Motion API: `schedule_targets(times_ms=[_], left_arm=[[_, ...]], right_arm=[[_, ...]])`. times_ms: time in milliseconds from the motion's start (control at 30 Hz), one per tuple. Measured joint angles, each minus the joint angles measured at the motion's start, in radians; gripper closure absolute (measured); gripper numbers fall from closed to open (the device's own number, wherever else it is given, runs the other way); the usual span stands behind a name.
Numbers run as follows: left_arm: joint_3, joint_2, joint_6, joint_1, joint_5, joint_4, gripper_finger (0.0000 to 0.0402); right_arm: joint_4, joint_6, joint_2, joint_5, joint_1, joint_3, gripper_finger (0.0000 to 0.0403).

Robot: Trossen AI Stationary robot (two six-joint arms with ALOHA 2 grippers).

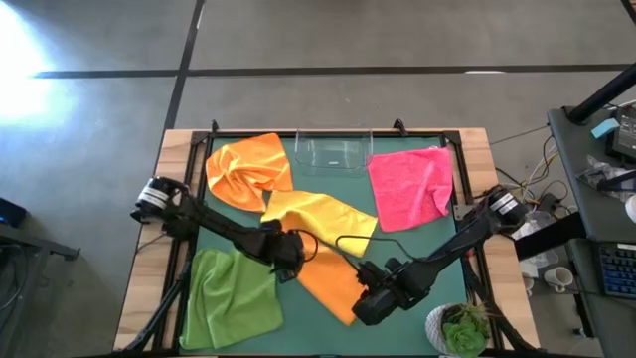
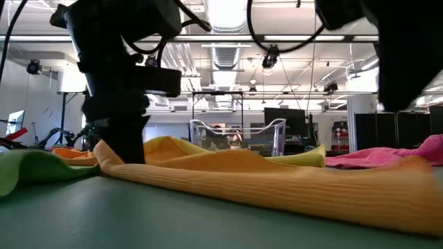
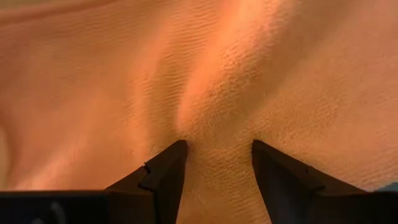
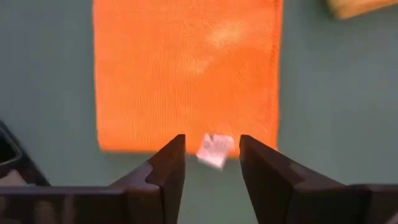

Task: Fold microfiber towels
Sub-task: Fold the bottom orange microfiber towel

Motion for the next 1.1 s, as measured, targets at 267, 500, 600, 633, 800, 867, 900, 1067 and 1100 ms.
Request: schedule_targets(times_ms=[267, 500, 600, 633, 800, 867, 900, 1067, 1100], left_arm=[[-0.003, -0.105, 0.026, 0.000, 0.041, -0.040, 0.0231], [0.003, -0.118, -0.001, -0.053, 0.163, 0.346, 0.0231], [0.005, -0.091, -0.007, -0.079, 0.159, 0.533, 0.0231], [0.009, -0.075, -0.008, -0.085, 0.154, 0.584, 0.0231], [0.049, 0.007, -0.010, -0.103, 0.123, 0.646, 0.0231], [0.068, 0.045, -0.012, -0.105, 0.118, 0.636, 0.0231], [0.082, 0.067, -0.020, -0.108, 0.118, 0.639, 0.0231], [0.166, 0.149, -0.028, -0.117, 0.119, 0.644, 0.0231], [0.181, 0.165, -0.029, -0.118, 0.119, 0.637, 0.0231]], right_arm=[[-0.073, -0.058, -0.106, 0.053, 0.004, 0.003, 0.0256], [-0.102, -0.181, -0.195, 0.064, 0.007, 0.002, 0.0270], [-0.112, -0.239, -0.219, 0.065, 0.007, 0.001, 0.0275], [-0.117, -0.260, -0.227, 0.065, 0.007, 0.001, 0.0277], [-0.123, -0.340, -0.245, 0.063, 0.007, 0.001, 0.0280], [-0.125, -0.359, -0.245, 0.062, 0.007, 0.000, 0.0279], [-0.129, -0.363, -0.245, 0.061, 0.007, 0.000, 0.0278], [-0.147, -0.372, -0.245, 0.059, 0.007, -0.003, 0.0282], [-0.152, -0.372, -0.245, 0.059, 0.007, -0.003, 0.0282]])
